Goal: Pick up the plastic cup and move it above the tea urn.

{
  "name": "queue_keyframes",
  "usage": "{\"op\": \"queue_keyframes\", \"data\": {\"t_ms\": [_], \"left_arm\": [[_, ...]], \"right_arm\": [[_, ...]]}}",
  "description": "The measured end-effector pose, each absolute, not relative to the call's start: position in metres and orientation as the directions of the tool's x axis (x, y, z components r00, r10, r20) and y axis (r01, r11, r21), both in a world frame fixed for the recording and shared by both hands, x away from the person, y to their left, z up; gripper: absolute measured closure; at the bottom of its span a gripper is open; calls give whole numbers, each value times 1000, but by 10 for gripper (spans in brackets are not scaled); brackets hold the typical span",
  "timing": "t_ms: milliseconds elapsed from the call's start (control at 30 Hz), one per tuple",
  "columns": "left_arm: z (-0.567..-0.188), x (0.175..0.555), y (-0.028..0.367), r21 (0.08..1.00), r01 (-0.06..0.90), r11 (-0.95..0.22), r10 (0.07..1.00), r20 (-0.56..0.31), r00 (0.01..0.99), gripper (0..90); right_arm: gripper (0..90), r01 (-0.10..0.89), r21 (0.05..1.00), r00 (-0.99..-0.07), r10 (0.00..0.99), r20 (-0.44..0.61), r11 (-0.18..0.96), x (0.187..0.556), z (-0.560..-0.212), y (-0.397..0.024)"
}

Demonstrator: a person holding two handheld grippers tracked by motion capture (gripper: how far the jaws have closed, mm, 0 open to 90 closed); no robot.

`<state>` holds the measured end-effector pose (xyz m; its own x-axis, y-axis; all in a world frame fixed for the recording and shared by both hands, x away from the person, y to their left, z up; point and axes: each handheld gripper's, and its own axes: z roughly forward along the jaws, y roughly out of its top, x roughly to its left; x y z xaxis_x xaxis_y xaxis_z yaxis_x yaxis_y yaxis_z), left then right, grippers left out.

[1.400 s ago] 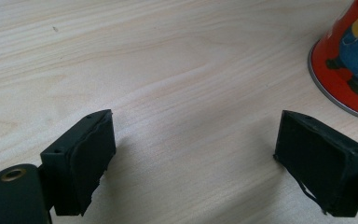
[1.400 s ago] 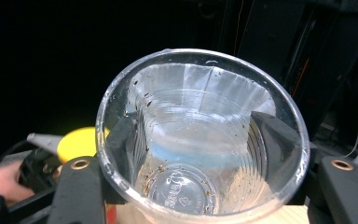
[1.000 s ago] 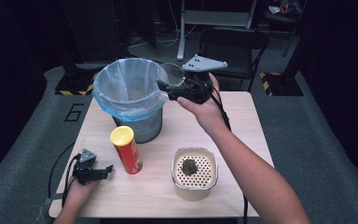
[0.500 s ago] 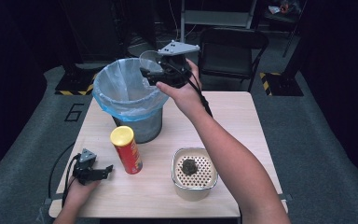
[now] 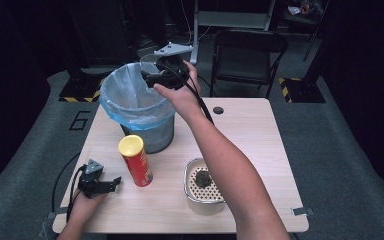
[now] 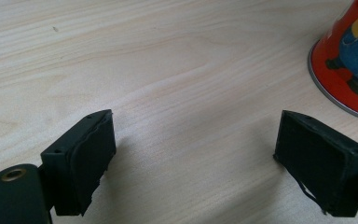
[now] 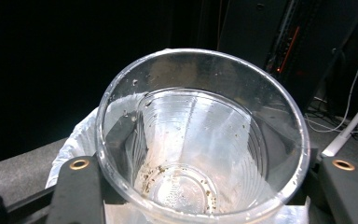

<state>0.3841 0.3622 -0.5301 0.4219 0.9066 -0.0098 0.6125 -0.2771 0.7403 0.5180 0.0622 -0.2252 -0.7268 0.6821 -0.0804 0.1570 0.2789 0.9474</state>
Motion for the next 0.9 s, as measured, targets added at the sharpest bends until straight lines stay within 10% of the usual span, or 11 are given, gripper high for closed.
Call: {"op": "queue_keyframes", "data": {"t_ms": [233,433,900], "left_arm": [[-530,384,362,740,613,-277,907,-10,422,118],[-530,384,362,740,615,-272,908,-14,419,118],[-530,383,362,737,618,-273,908,-15,419,118]], "right_arm": [[347,168,944,-737,672,-72,286,519,-232,67],[139,215,937,-746,665,-24,275,528,-247,72],[233,185,937,-738,672,-67,296,520,-254,33]]}}
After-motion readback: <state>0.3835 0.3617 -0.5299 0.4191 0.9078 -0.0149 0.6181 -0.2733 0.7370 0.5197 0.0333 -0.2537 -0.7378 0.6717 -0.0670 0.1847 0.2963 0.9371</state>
